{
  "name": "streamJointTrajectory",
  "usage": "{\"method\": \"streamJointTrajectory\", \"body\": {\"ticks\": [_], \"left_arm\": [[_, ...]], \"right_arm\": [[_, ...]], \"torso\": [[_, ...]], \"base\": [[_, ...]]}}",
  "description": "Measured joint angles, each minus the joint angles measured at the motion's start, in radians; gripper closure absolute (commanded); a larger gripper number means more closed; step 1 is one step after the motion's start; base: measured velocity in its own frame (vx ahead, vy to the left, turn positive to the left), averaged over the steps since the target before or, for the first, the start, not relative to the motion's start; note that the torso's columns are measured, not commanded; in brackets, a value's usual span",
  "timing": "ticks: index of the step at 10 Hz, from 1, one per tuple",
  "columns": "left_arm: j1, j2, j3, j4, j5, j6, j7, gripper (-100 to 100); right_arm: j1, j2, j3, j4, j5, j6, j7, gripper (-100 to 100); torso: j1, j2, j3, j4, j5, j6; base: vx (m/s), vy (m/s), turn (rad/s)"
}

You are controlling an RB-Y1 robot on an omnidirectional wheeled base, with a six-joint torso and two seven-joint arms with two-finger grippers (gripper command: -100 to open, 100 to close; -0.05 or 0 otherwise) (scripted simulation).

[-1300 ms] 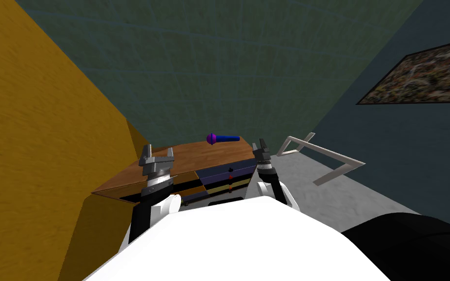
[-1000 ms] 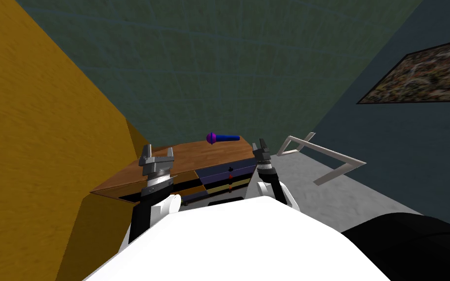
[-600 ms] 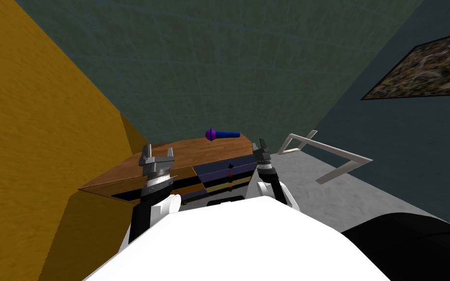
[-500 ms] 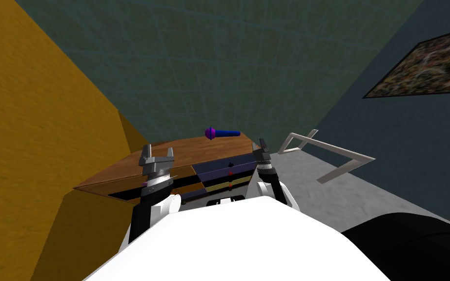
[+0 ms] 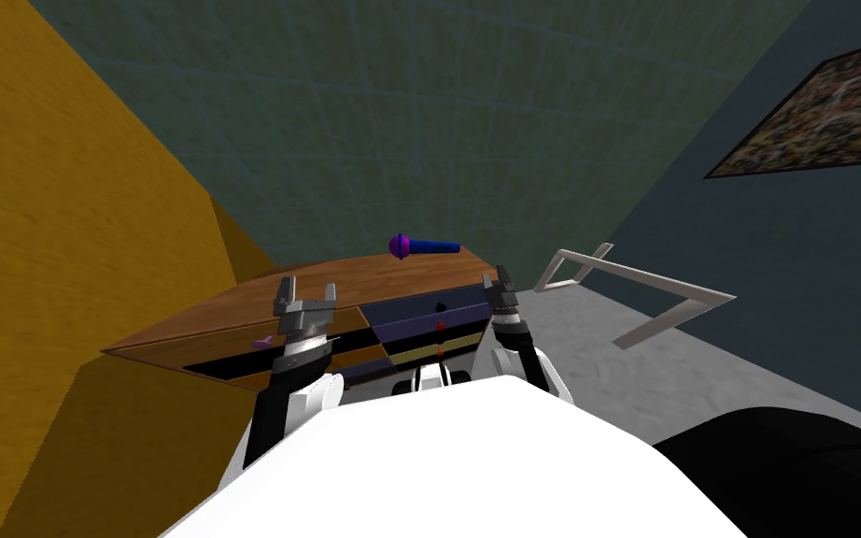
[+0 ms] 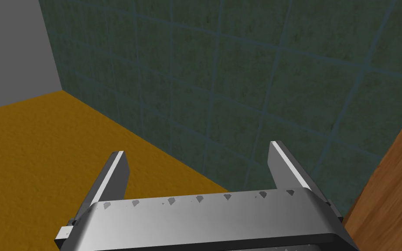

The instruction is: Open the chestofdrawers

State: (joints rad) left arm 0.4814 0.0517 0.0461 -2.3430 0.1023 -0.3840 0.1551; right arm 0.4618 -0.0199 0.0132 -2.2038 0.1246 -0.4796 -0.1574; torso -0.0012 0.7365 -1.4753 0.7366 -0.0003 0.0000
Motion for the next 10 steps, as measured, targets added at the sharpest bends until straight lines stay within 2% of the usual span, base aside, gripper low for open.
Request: {"method": "streamJointTrajectory", "body": {"ticks": [4, 7, 10], "left_arm": [[-0.008, 0.075, -0.001, 0.087, -0.003, -0.069, 0.0, -100], [-0.021, 0.108, 0.001, 0.168, -0.004, -0.131, -0.001, -100], [-0.031, 0.122, -0.001, 0.245, -0.008, -0.191, -0.003, -100]], "right_arm": [[0.0, 0.0, 0.0, 0.0, 0.0, 0.0, 0.0, 0], [0.0, 0.0, 0.0, 0.0, 0.0, 0.0, 0.0, 0], [0.0, 0.0, 0.0, 0.0, 0.0, 0.0, 0.0, 0]], "torso": [[0.0, 0.002, 0.0, 0.001, 0.0, 0.0], [0.001, 0.0, -0.001, 0.001, 0.0, 0.0], [0.003, 0.002, 0.0, 0.002, 0.001, 0.0]], "base": [[0.023, -0.076, 0.011], [0.036, -0.103, 0.015], [0.022, -0.075, 0.01]]}}
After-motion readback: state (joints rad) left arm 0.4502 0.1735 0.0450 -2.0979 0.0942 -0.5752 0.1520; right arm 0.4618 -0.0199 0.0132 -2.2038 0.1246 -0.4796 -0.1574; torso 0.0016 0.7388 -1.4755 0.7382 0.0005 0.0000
